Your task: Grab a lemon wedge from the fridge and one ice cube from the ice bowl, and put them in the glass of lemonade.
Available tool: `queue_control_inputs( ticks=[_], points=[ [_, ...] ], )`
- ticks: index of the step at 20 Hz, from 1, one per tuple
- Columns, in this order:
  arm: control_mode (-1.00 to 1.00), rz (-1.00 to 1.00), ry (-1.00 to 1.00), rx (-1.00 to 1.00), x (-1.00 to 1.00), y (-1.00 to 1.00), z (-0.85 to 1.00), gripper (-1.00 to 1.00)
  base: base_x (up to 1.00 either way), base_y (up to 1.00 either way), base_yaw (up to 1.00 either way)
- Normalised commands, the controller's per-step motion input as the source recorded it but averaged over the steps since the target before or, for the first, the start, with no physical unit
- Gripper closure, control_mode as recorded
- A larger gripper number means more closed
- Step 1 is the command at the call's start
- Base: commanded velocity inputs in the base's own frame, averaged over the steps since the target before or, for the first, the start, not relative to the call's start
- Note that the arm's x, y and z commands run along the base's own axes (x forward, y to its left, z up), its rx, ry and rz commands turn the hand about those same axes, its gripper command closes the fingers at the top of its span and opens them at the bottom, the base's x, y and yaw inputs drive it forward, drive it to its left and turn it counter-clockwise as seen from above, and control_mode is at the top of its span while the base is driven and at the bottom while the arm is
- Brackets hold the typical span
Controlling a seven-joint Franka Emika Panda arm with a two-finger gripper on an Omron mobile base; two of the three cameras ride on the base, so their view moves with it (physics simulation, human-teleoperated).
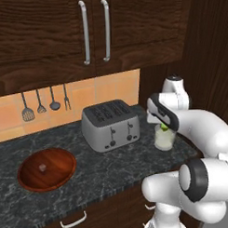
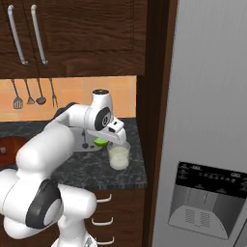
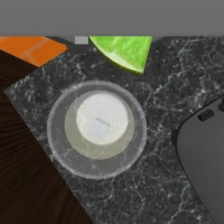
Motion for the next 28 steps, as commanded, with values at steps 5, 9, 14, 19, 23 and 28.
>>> queue_control_inputs(
  ticks=[5,9,14,19,23,28],
  points=[
    [-1.00,0.00,0.00,-0.01,0.15,0.00,-0.17,1.00,0.00,0.00,0.00],
    [-1.00,0.00,0.00,0.00,0.20,-0.09,-0.01,1.00,0.00,0.00,0.00],
    [-1.00,-0.05,0.00,0.02,0.03,-0.34,0.00,1.00,0.00,0.00,0.00],
    [-1.00,-0.06,0.01,0.06,0.23,-0.07,0.00,1.00,0.00,0.00,0.00],
    [-1.00,-0.05,0.01,0.00,0.54,0.18,0.00,1.00,0.00,0.00,0.00],
    [-1.00,-0.02,-0.01,0.00,0.04,-0.02,0.00,1.00,0.00,0.00,0.00]
  ],
)
